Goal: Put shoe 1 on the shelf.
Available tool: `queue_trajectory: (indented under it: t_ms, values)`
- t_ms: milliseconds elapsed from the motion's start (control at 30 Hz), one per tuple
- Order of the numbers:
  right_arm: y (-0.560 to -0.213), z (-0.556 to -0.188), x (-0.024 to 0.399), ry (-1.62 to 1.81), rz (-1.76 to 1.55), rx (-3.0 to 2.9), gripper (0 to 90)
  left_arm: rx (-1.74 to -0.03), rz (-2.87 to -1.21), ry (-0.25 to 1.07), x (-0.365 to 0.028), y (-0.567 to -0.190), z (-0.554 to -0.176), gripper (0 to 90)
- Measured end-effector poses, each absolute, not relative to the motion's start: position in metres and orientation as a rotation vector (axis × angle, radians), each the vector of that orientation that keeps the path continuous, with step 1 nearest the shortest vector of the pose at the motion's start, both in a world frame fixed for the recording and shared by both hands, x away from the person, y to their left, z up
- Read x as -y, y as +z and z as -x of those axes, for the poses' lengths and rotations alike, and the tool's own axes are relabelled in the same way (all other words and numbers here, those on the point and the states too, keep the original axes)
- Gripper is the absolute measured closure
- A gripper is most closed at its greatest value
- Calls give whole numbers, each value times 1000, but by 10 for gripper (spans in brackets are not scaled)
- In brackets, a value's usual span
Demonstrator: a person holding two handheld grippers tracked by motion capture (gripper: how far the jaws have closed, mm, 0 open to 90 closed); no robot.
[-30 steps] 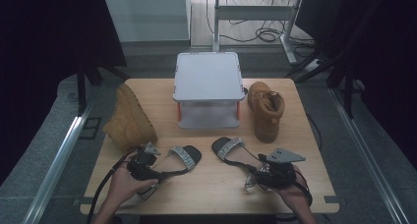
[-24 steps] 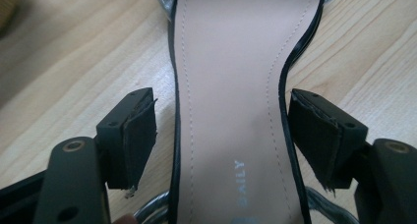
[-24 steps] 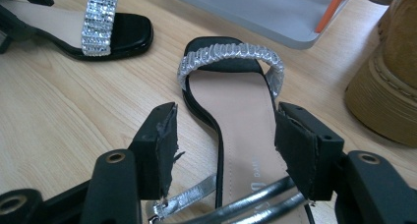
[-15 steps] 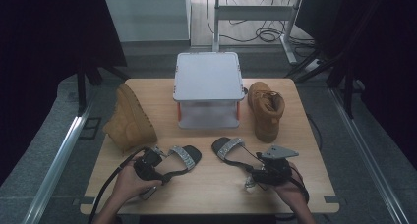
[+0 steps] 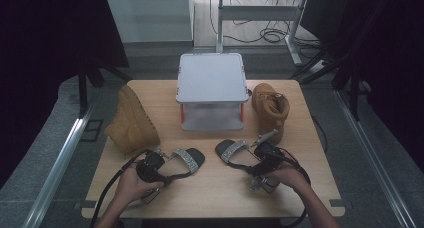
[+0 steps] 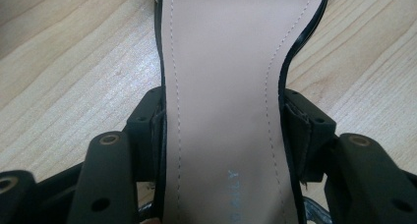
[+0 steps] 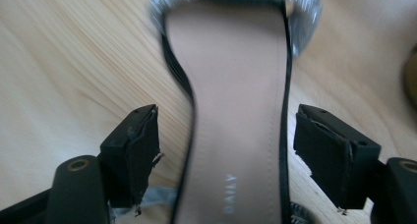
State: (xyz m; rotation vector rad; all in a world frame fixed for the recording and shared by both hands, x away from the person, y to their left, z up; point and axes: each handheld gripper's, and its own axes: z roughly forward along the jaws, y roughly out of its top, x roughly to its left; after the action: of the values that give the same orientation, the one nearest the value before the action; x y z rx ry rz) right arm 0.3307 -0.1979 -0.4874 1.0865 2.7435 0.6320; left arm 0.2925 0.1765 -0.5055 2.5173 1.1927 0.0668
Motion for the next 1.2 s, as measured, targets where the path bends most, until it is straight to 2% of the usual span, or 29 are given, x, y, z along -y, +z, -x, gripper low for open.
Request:
queue_trajectory:
  t_ms: [167,267,467,567,933,1200]
  values:
    - [-502,-336,193,456,-1100,-2829,270,-1196,-2504,63,-178,-506,-292,425]
    - [-504,-337,192,446,-1121,-2850,326,-1203,-2498,65,-177,-506,-292,426]
    - [-503,-338,186,383,-1165,-2841,364,-1209,-2486,55,-178,-506,-292,427]
    - [-503,-340,183,337,-1193,-2809,414,-1211,-2480,56,-178,-506,-292,427]
    - [-500,-344,191,426,-1289,-2796,426,-1216,-2415,46,-182,-499,-291,428]
    - [-492,-344,197,496,-1343,-2724,427,-1244,-2343,95,-180,-483,-294,428]
